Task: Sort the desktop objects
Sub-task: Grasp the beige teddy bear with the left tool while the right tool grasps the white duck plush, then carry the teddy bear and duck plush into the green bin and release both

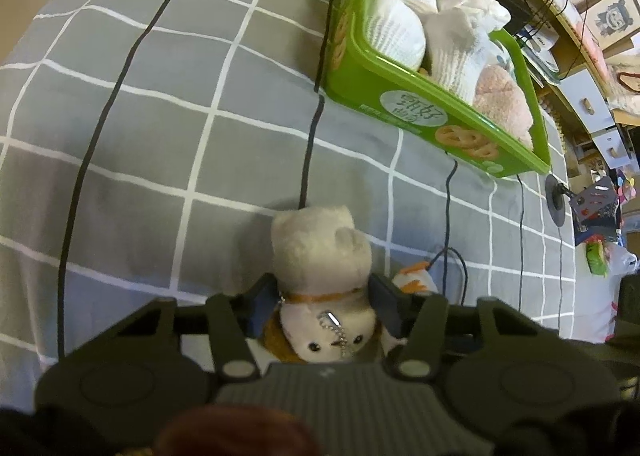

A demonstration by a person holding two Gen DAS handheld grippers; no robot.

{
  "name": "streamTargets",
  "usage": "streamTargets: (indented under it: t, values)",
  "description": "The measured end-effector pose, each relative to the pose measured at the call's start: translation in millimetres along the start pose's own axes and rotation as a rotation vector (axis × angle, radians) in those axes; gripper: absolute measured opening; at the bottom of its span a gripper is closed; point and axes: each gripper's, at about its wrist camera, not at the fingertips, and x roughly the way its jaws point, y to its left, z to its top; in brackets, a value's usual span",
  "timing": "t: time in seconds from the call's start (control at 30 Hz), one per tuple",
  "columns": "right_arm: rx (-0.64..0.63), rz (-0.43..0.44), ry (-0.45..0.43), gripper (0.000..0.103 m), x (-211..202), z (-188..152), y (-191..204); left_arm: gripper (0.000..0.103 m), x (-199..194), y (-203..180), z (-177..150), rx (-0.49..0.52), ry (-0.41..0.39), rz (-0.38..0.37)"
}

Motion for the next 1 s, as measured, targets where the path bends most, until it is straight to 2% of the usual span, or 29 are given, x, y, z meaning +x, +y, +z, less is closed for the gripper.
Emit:
streamTargets:
  t: [0.27, 0.6, 1.0]
  values:
    - [-0.053, -0.029, -0.021, 0.051, -4.7, -4.8, 5.2, 0.047, -4.4, -4.2, -1.3, 0.023, -0.029, 0.013]
    - [-0.025, 0.030, -0.070, 0.049, -26.9, -3.1, 1.4, 0.047, -17.6, 0.8, 3.4, 0.007, -0.062, -0.004]
    - [0.057, 0.114, -0.173, 0.049, -70.6, 7.4, -13.0, 0.047, -52.1, 4.9, 16.5, -0.012, -0.168, -0.023]
